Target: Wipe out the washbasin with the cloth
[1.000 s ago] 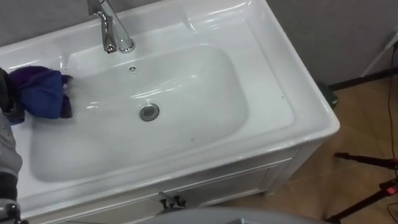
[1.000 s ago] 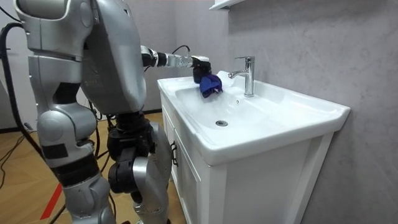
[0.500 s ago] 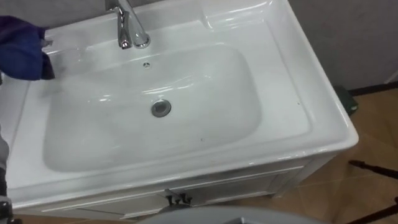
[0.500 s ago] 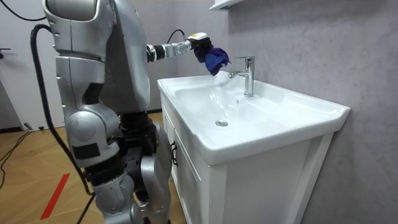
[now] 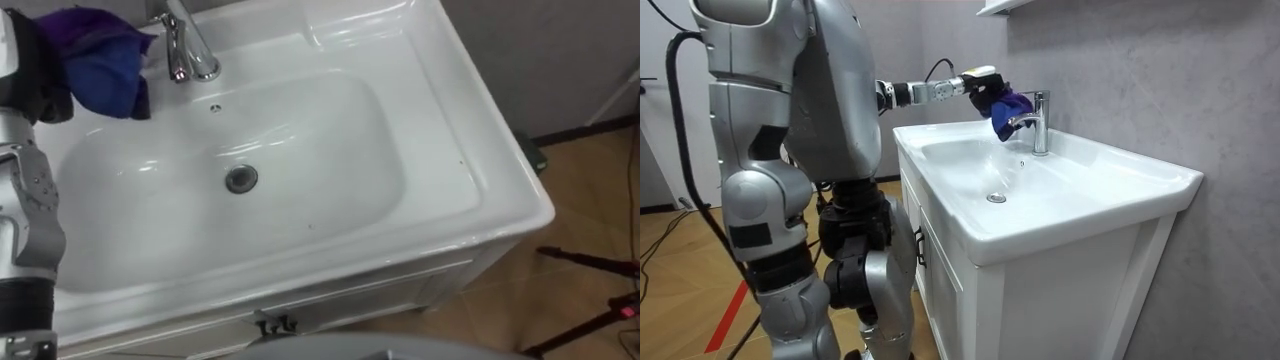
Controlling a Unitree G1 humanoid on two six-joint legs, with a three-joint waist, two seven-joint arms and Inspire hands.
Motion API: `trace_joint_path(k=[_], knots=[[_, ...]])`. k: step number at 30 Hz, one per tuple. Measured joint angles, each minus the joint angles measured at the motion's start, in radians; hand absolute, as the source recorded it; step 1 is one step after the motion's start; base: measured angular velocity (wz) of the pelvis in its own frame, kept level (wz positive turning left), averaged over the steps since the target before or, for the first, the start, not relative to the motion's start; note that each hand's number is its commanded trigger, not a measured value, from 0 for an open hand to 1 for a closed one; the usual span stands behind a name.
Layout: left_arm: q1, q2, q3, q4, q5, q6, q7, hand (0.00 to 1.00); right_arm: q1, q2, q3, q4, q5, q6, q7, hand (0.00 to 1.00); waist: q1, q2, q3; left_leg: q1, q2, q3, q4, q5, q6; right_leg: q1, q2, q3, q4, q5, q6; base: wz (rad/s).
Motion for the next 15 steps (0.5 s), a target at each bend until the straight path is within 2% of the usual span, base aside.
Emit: trace_joint_path(k=[5, 10, 15], knots=[[0.000, -0.005, -0.008, 0.000, 0.001, 0.001, -0.002, 1.00, 0.000, 0.007, 0.001, 0.001, 0.003, 0.008, 0.004, 0.00, -0.011, -0.006, 0.0021, 0.001, 0.000, 0.003, 0.001, 0.000, 0.000, -0.002, -0.001, 0.002, 0.004, 0.000, 0.000, -0.02], [0.000, -0.030, -0.008, 0.000, 0.001, 0.004, -0.019, 1.00, 0.000, 0.007, 0.008, 0.007, 0.004, 0.011, 0.004, 0.00, -0.005, -0.017, 0.0056, -0.001, 0.001, 0.004, 0.004, 0.000, 0.000, -0.002, -0.001, 0.002, 0.002, 0.000, 0.000, 0.00], [0.000, -0.029, 0.000, 0.000, 0.001, 0.001, -0.022, 1.00, 0.000, 0.010, 0.008, 0.000, 0.006, 0.011, 0.002, 0.00, 0.000, -0.015, 0.0030, -0.008, 0.008, 0.003, 0.007, 0.000, 0.000, -0.002, 0.000, -0.001, 0.000, 0.000, 0.000, 0.00]])
